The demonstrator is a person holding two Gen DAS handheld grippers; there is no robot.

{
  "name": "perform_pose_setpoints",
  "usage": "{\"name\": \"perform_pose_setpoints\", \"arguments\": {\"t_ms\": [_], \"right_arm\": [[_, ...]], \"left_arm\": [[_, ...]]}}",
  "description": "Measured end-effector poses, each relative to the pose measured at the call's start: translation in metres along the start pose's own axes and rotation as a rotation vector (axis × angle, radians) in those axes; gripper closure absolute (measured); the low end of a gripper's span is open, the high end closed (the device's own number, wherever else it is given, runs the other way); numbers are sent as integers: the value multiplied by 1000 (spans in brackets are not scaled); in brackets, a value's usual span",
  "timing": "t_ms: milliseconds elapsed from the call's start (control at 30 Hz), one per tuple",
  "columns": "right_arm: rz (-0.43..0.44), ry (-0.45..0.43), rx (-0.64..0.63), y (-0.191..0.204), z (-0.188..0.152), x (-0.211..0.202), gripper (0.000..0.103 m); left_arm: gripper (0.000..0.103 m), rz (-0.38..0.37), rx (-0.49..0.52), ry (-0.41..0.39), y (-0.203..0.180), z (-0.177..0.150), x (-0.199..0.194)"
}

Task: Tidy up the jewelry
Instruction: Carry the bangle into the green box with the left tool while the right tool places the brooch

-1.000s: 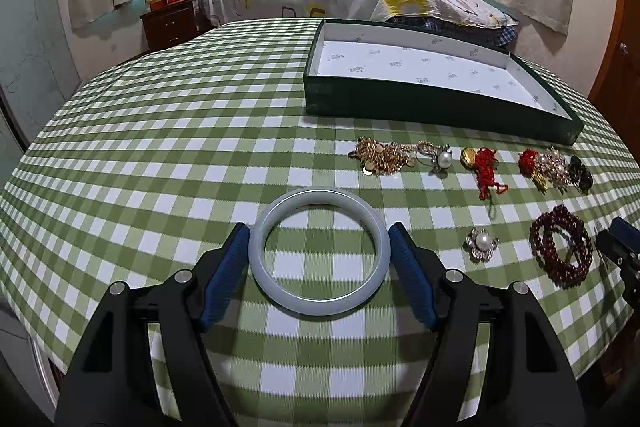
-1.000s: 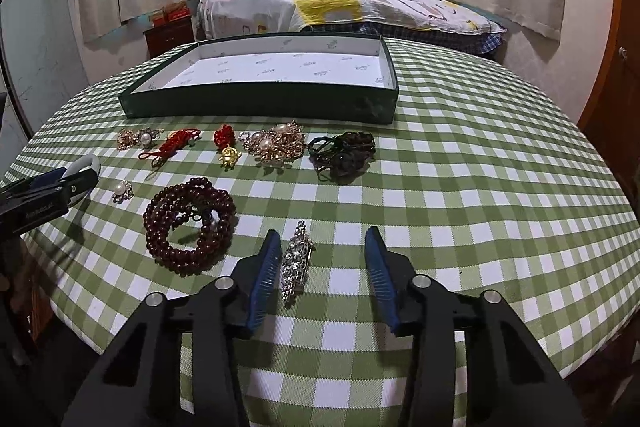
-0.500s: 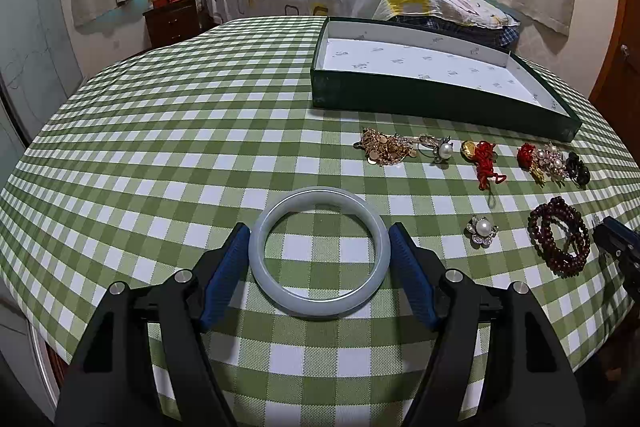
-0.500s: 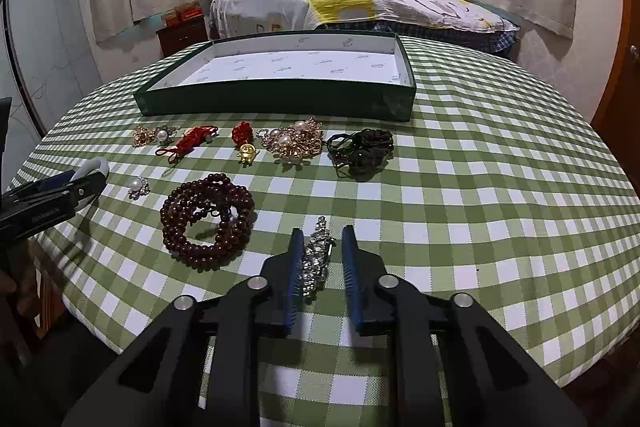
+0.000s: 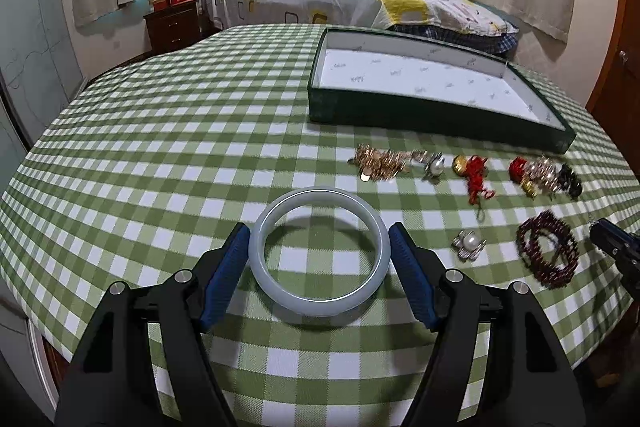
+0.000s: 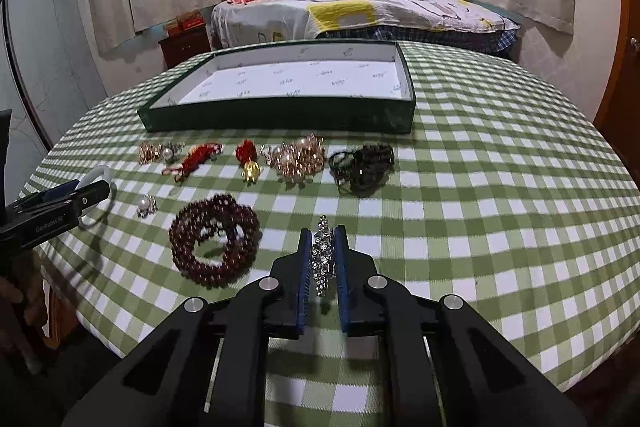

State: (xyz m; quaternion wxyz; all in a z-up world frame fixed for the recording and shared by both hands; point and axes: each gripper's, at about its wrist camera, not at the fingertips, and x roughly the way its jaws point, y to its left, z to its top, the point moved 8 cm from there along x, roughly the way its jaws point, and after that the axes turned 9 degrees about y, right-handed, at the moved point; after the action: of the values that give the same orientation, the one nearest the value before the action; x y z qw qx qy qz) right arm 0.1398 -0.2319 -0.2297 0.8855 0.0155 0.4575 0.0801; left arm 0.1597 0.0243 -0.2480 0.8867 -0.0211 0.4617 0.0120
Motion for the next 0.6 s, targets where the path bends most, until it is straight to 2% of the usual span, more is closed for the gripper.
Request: {"name": "perform_pose_setpoints", "arguments": {"t_ms": [200,600], "right_arm": [[5,-52,-3,-1,28,-8,91],[-6,-189,13,-21,131,-5,91]], "left_arm": [[34,-28,-3,-43,-7,27,-14],[34,-65,47,-149,-38,114,-11]]}}
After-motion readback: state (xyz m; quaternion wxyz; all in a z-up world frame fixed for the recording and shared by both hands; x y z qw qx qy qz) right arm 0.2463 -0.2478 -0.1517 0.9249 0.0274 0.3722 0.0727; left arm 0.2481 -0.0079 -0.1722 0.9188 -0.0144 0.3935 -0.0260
